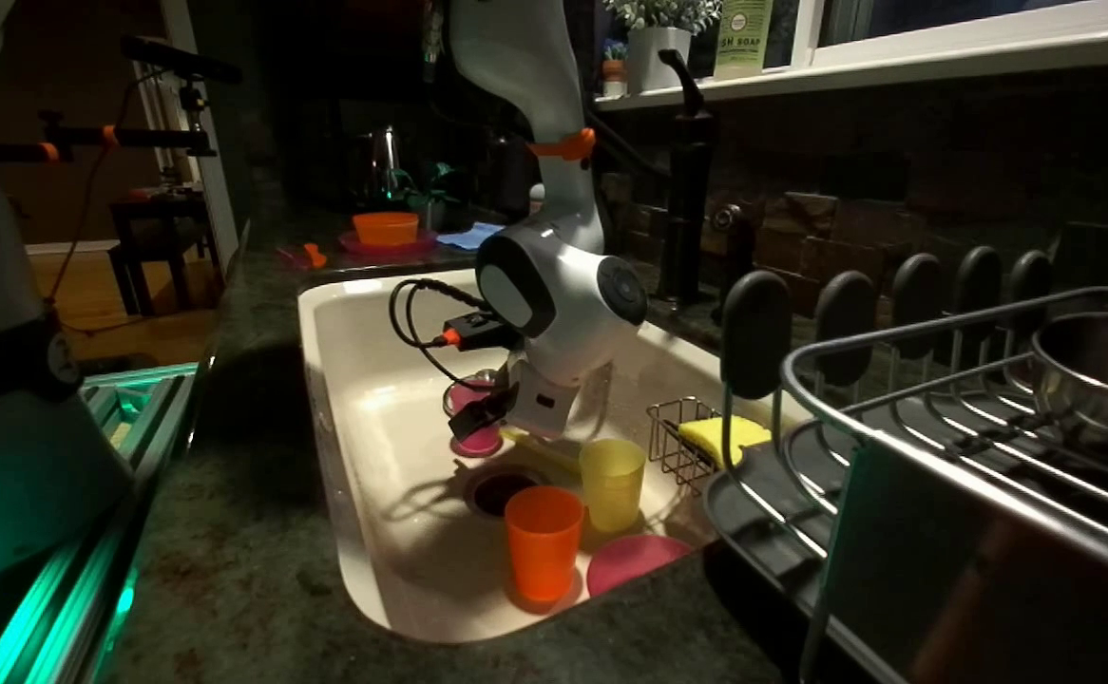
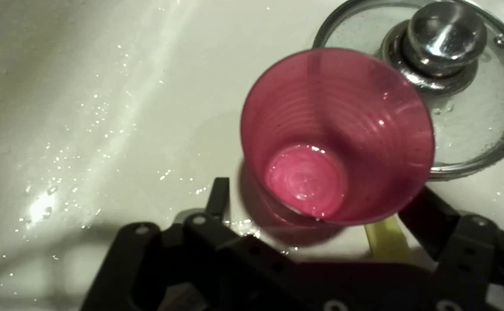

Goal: Put the cup on the drying rack

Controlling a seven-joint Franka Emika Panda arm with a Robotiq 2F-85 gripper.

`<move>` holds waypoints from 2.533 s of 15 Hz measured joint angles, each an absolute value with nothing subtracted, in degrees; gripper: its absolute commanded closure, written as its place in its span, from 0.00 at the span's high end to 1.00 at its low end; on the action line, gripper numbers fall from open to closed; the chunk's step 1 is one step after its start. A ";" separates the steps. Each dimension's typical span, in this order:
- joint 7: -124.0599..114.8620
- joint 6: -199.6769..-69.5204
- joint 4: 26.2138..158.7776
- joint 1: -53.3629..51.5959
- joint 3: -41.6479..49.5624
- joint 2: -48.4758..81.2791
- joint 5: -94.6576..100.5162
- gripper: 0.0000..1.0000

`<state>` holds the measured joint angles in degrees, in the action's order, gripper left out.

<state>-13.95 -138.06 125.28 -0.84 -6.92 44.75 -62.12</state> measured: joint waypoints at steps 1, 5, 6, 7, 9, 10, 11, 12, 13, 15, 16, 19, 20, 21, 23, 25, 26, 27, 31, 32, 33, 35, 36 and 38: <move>-13.87 -138.06 125.20 -0.91 -6.92 44.82 -62.24 1.00; -13.74 -138.06 124.79 -1.16 -6.91 45.36 -62.48 1.00; -13.74 -138.06 124.60 -1.24 -6.91 45.62 -62.49 1.00; -13.74 -138.06 124.37 -1.32 -6.91 45.92 -62.50 0.99; -13.74 -138.06 124.00 -1.54 -6.91 46.50 -62.51 0.99; -13.74 -138.06 123.81 -1.64 -6.91 46.77 -62.51 0.91; -13.74 -138.06 123.60 -1.75 -6.91 47.03 -62.51 0.73; -13.74 -138.06 123.39 -1.86 -6.91 47.27 -62.51 0.65; -13.74 -138.06 123.16 -1.95 -6.91 47.49 -62.51 0.57; -13.74 -138.06 122.79 -2.13 -6.91 47.81 -62.66 0.45; -13.74 -138.06 122.73 -2.16 -6.93 47.78 -62.78 0.45; -13.61 -138.06 122.58 -2.30 -6.93 47.79 -63.23 0.45; -13.53 -138.06 122.53 -2.32 -6.93 47.79 -63.37 0.45; -13.44 -138.06 122.49 -2.32 -6.93 47.78 -63.46 0.45; -13.20 -138.06 122.51 -2.32 -6.93 47.57 -63.48 0.45; -13.13 -138.07 123.05 -2.55 -6.83 46.57 -63.48 0.45; -13.14 -138.07 123.56 -2.85 -6.70 45.72 -63.48 0.45; -13.29 -138.14 124.21 -3.22 -6.59 44.68 -63.48 0.45; -15.48 -139.80 127.64 -4.52 -6.55 39.76 -65.90 0.45; -16.55 -141.67 128.62 -4.88 -6.51 38.65 -67.74 0.45; -17.38 -143.81 129.53 -5.21 -6.37 37.68 -69.50 0.45; -18.37 -148.25 131.24 -5.58 -5.93 36.11 -72.89 0.45; -18.81 -150.74 132.14 -5.70 -5.75 35.35 -74.46 0.45; -20.03 -155.92 134.16 -6.38 -5.34 33.85 -76.50 0.45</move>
<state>-20.03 -155.92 134.16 -6.38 -5.34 33.85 -76.50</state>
